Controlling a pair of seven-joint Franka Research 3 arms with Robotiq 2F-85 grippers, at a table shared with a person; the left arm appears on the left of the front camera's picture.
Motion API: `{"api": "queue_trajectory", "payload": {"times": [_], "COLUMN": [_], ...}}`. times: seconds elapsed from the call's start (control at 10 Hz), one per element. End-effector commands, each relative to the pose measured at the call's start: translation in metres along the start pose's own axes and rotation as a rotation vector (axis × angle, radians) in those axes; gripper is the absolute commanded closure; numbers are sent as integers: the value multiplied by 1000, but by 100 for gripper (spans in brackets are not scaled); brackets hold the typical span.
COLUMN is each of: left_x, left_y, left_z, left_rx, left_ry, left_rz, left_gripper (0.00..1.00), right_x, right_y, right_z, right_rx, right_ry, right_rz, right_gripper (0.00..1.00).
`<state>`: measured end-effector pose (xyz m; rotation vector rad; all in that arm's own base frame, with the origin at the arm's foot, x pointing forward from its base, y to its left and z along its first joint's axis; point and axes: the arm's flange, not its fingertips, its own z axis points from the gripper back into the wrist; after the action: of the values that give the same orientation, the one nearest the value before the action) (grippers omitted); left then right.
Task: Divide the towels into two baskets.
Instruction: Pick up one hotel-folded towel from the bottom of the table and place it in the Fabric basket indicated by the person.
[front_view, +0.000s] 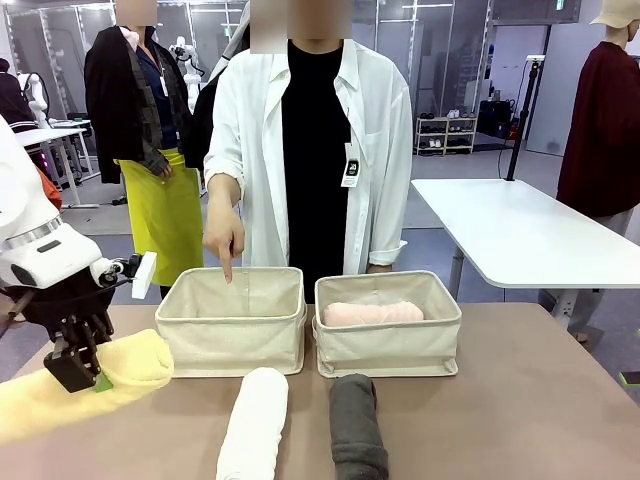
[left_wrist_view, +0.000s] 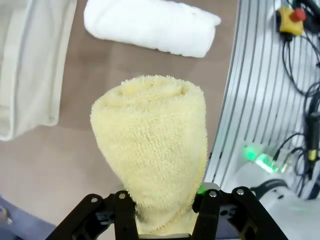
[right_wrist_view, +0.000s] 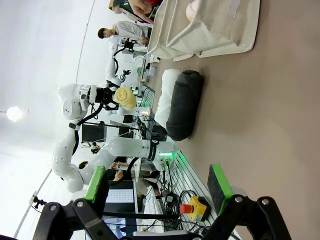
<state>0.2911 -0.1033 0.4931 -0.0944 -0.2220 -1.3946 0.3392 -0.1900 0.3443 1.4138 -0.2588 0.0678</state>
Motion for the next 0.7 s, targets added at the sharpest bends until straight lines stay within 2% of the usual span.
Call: {"api": "queue_trajectory", "payload": {"times": [0.0,0.1,0.5,0.6], "left_x": [-33,0,0,-3], "left_y": [-38,0,0,0], "left_z": [-34,0,0,-2], "left_rx": [-33,0,0,-3], "left_ry": [-65,0,0,-8], "left_rz": [-50,0,0,-23], "left_gripper": [100,100,100,63], "right_x": [-3,-3,-3,-3], "right_y": [4,4,4,4], "right_z": [-1,-1,-1,-1], "right_rx": [-9,-9,-9,-9], "right_ry": [0,0,0,0], "right_rz": [4,4,4,4], "right_gripper": [0,0,0,0]}}
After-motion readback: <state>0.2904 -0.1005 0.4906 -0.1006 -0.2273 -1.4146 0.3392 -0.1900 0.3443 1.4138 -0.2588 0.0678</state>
